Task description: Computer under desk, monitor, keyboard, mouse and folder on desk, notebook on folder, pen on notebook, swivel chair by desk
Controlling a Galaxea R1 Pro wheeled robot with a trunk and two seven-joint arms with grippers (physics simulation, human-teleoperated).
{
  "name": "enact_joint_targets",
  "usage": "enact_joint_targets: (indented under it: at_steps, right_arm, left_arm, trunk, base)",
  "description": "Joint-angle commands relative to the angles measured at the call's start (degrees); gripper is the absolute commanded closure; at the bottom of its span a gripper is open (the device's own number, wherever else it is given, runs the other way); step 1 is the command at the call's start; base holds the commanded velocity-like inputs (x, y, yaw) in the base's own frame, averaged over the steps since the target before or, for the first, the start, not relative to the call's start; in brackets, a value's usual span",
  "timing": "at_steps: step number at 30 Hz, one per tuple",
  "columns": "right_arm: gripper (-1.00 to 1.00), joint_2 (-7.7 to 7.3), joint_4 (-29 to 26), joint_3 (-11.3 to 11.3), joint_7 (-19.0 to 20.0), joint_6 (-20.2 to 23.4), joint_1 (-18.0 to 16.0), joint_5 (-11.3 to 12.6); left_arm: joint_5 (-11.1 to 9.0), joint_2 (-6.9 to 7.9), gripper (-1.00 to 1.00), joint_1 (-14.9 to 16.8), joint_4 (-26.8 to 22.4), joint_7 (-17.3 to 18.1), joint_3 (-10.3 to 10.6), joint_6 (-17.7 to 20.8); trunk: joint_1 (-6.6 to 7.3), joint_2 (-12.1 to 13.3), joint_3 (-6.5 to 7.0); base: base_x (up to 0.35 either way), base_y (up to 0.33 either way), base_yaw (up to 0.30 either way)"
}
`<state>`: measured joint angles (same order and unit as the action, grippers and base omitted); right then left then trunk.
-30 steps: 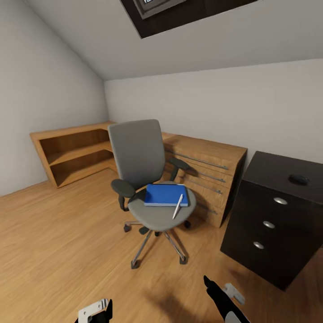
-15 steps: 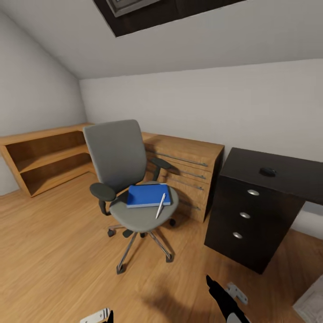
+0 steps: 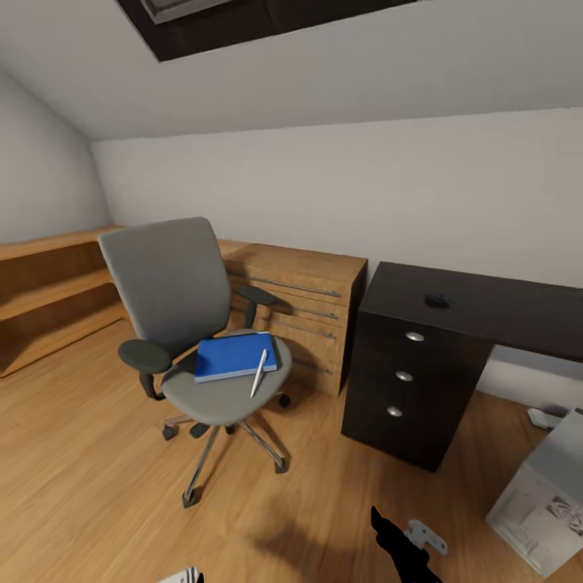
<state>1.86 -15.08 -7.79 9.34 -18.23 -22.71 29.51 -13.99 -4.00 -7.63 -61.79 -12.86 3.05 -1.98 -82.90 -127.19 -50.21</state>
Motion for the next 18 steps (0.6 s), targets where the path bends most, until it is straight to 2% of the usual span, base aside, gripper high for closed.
enact_joint_targets:
  at_steps: [1,3,4,5,7,8,13,18]
  right_arm:
    - [-1.00,0.01,1.0,0.9,0.6,-0.8,-0.1,-1.9]
    - [-1.00,-0.17,2.4,2.7,0.6,-2.4,-0.1,-5.4]
    - [-1.00,-0.31,4.8,3.6,0.5,-4.4,-0.1,-8.0]
    - [-1.00,-0.39,6.9,4.0,0.5,-6.0,-0.1,-9.5]
    - [-1.00,-0.46,8.9,4.3,0.4,-8.1,-0.1,-10.6]
    - [-1.00,-0.68,12.5,4.6,0.4,-14.8,-0.1,-12.3]
    - [-1.00,-0.83,13.6,4.7,0.4,-19.5,-0.1,-12.8]
    - [-1.00,-1.13,13.8,4.7,0.2,-20.5,-0.1,-12.8]
  left_arm:
    - [-0.6,0.00,-1.00,0.0,0.3,-0.3,0.2,-0.1]
    - [-0.6,-0.03,-1.00,0.0,1.5,-0.3,0.2,-0.1]
    - [-0.6,-0.07,-1.00,0.0,2.2,-0.3,0.2,-0.1]
    - [-0.6,-0.09,-1.00,0.0,2.5,-0.3,0.2,-0.1]
    - [-0.6,-0.12,-1.00,0.0,2.7,-0.3,0.2,-0.1]
    - [-0.6,-0.20,-1.00,0.0,3.0,-0.4,0.1,-0.1]
    - [-0.6,-0.21,-1.00,0.0,3.1,-0.4,0.2,-0.1]
    - [-0.6,-0.22,-1.00,0.0,3.1,-0.4,0.2,0.0]
  trunk:
    - [0.01,0.0,-0.04]
    - [0.01,0.0,-0.04]
    - [0.01,0.0,-0.04]
    - [0.01,0.0,-0.04]
    - [0.01,0.0,-0.04]
    - [0.01,0.0,-0.04]
    - [0.01,0.0,-0.04]
    - [0.01,0.0,-0.04]
  base:
    - [0.000,0.000,-0.268]
    - [0.000,0.000,-0.268]
    - [0.000,0.000,-0.268]
    - [0.000,0.000,-0.268]
    - [0.000,0.000,-0.266]
    - [0.000,0.000,-0.235]
    - [0.000,0.000,-0.150]
    - [0.000,0.000,-0.075]
